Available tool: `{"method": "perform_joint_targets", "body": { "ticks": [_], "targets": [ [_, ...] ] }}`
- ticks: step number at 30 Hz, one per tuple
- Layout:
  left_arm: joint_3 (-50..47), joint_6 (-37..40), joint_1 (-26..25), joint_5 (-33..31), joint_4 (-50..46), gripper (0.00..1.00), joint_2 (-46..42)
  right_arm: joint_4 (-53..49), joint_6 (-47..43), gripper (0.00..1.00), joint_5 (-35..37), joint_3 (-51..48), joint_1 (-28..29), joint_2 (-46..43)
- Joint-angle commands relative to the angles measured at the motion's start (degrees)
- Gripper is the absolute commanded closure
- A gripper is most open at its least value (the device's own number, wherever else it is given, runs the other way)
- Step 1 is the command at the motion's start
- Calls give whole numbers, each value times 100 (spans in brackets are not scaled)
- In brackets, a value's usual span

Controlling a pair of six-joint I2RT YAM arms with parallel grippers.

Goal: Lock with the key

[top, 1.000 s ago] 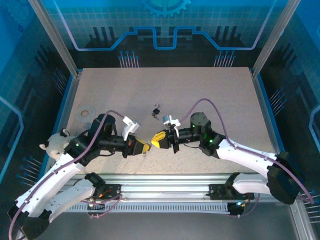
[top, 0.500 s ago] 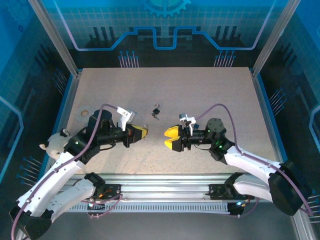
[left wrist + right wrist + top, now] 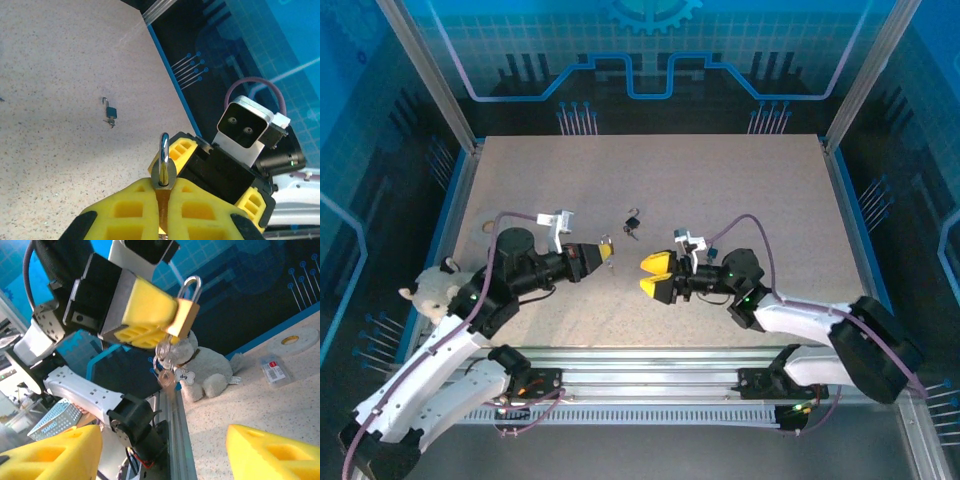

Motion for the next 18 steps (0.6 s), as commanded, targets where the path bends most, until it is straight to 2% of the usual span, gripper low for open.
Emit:
{"method": "perform_joint_targets", "body": {
  "ticks": [1, 7, 13, 18],
  "targets": [
    [-306, -771, -125, -313, 934, 100, -126, 1398, 766, 36, 815, -7, 157, 374],
    [-732, -1072, -285, -689, 1555, 100, -130, 1534, 933, 40, 1905, -51, 577, 616],
    [-1177, -1323, -376, -979, 2264, 100, -102, 1200, 1036, 47, 2490, 160, 951, 780],
    [-1424, -1454, -390, -1133, 2741, 100, -104, 1214, 1252, 51, 2710, 280, 1081, 1059]
  ]
}}
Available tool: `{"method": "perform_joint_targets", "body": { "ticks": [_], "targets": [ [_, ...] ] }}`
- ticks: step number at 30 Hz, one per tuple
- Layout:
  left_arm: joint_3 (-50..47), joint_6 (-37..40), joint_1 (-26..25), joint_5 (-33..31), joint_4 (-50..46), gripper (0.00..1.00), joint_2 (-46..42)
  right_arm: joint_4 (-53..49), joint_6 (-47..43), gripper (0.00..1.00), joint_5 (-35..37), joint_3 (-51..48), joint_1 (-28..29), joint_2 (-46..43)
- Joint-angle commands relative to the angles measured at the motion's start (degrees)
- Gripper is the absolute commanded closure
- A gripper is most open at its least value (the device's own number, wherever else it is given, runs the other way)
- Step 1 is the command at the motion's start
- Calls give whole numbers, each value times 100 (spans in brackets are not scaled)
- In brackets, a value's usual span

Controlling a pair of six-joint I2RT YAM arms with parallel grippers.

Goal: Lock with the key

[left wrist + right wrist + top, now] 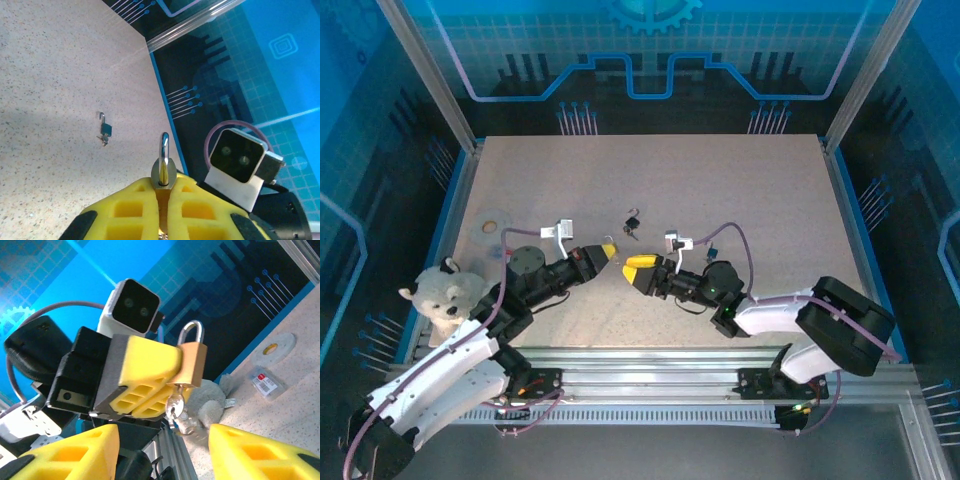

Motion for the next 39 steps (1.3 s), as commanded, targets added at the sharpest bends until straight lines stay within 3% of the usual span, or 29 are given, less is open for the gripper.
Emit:
{"method": "perform_joint_targets", "body": {
  "ticks": [1, 13, 39],
  "targets": [
    [-174, -203, -36, -242, 789, 100, -65, 234, 215, 51, 447, 217, 126, 193],
    [-582, -408, -74, -273, 1485, 100, 22, 491, 422, 59, 486, 504, 120, 605],
    [-881, -577, -90, -338, 2080, 100, 155, 539, 459, 82, 470, 688, 96, 764]
  ]
}}
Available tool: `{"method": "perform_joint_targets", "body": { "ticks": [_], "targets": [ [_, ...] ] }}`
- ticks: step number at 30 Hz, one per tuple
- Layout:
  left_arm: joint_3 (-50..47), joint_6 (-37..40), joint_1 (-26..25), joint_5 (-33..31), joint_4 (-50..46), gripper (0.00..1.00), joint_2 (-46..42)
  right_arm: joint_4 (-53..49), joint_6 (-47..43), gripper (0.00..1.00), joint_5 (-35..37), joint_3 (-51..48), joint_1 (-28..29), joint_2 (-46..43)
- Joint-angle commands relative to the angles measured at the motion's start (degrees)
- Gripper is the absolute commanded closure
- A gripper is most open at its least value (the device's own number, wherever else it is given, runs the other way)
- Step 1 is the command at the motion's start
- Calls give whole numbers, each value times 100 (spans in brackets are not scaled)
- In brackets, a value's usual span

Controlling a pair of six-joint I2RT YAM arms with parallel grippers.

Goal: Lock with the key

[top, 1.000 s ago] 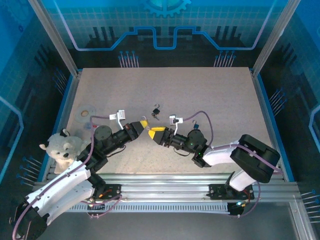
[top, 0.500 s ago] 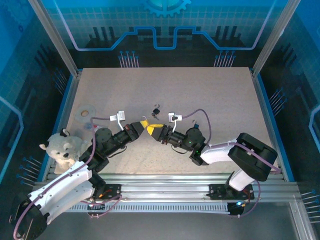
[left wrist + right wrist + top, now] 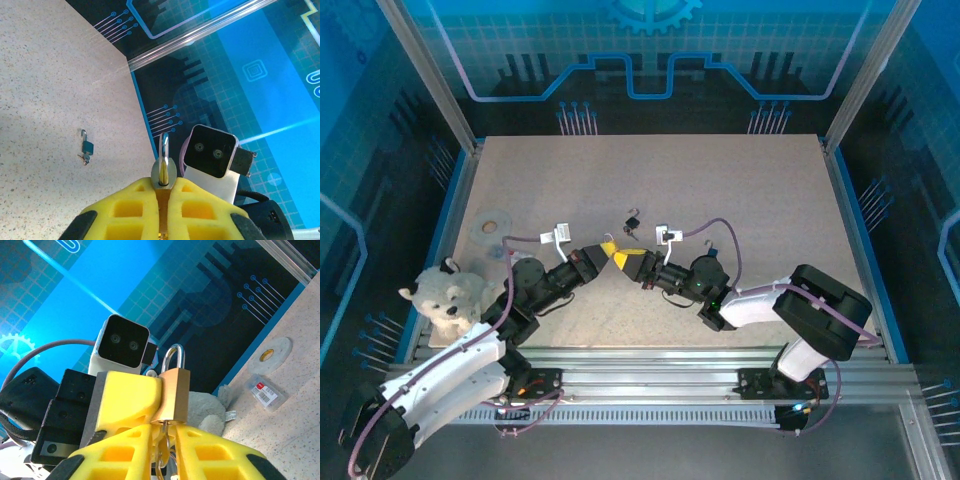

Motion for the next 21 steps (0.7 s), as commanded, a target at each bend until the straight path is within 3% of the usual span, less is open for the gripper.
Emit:
{"method": "perform_joint_targets", "body": {
  "ticks": [1, 21],
  "targets": [
    [-93, -113, -52, -125, 404, 100, -1, 288, 30, 83, 86, 167, 39, 60],
    [-421, -250, -123, -455, 977, 100, -9, 295, 297, 100, 143, 282, 78, 244]
  ]
}}
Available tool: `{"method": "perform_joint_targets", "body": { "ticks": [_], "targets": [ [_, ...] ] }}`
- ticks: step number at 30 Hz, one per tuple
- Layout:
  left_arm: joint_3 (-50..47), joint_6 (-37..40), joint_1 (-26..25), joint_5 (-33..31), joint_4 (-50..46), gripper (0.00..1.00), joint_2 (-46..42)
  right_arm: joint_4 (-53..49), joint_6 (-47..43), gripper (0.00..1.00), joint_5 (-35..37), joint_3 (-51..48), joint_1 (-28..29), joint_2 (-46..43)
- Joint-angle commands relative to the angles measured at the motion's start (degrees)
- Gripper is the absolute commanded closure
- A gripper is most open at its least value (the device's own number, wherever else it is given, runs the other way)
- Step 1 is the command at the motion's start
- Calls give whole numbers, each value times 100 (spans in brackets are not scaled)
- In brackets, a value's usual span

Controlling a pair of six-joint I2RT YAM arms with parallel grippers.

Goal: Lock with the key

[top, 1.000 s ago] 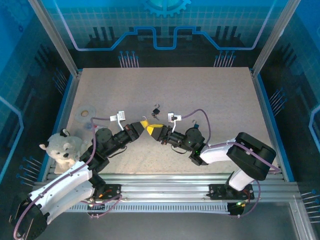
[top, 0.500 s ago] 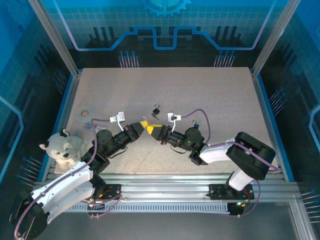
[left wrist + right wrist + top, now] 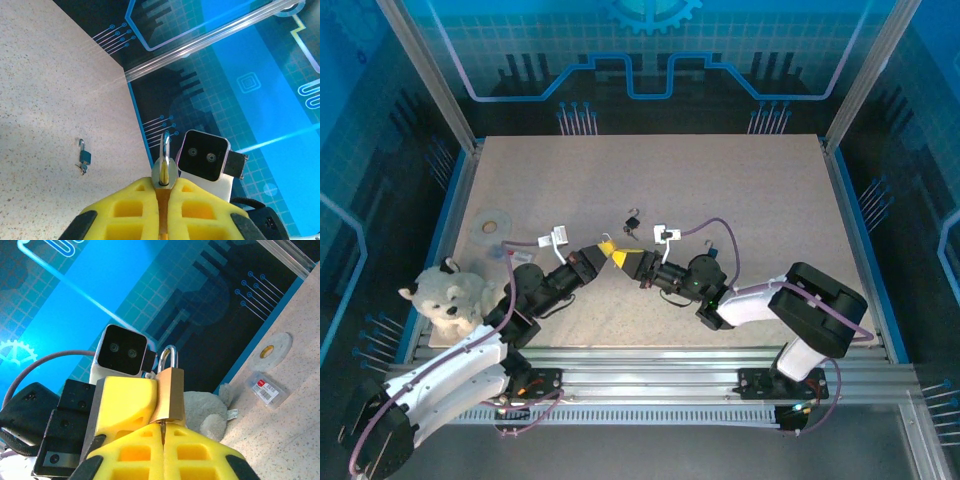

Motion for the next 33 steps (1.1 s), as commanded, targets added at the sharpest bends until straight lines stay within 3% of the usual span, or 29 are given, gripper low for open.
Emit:
{"method": "perform_joint_targets", "body": {
  "ticks": [1, 16, 33],
  "targets": [
    [-112, -133, -75, -192, 398, 100, -27, 261, 75, 100, 114, 188, 85, 83],
    [-354, -196, -105, -816, 977, 100, -148, 263, 295, 100, 343, 100, 332, 144],
    [-397, -70, -105, -1325, 960, 100, -299, 263, 391, 100, 352, -71, 479, 179]
  ]
}}
